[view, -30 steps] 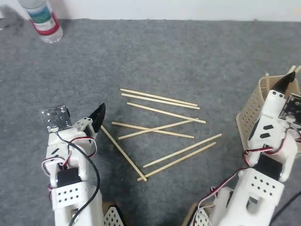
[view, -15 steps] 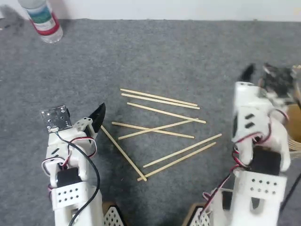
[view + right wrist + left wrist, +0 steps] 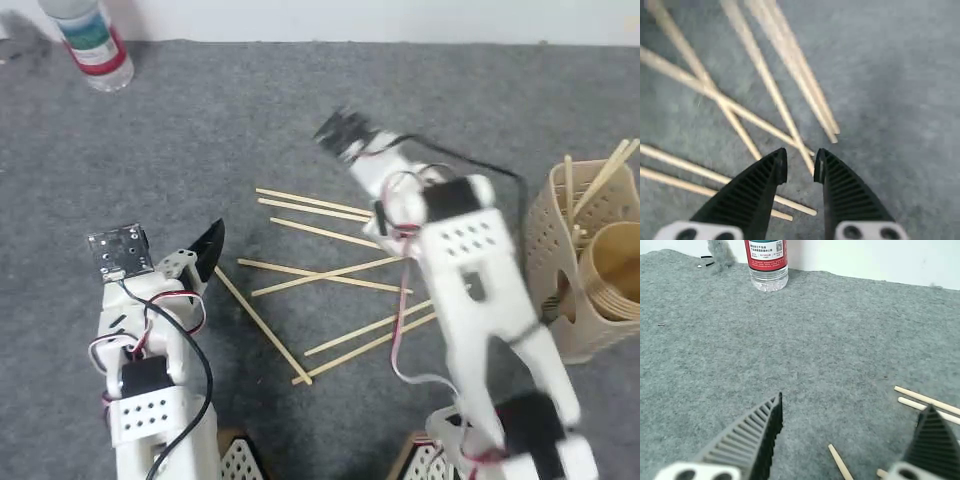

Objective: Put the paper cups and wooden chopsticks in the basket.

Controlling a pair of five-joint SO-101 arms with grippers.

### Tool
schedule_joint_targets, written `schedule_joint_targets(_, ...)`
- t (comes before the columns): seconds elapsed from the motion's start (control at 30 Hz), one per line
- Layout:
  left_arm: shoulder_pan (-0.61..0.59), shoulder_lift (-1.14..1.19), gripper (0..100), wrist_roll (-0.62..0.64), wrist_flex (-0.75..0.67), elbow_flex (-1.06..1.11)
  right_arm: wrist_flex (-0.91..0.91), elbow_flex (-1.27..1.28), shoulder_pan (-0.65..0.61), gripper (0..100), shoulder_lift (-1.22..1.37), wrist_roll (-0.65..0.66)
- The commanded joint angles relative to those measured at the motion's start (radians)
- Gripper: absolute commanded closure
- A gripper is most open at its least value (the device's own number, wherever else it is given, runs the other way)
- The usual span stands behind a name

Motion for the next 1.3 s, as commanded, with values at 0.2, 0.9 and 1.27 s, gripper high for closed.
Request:
schedule_joint_targets(0.2,0.008,-0.012,61,-0.008,-0.023,-0.007,-0.242,0.021,0.087,89.7,0.274,0.173)
schedule_joint_targets(0.9,0.008,-0.012,61,-0.011,-0.021,-0.007,-0.162,-0.402,0.18,89.7,0.708,0.247)
schedule_joint_targets(1.27,0.008,-0.012,61,-0.011,-0.02,-0.007,-0.142,-0.43,0.179,89.8,0.776,0.249)
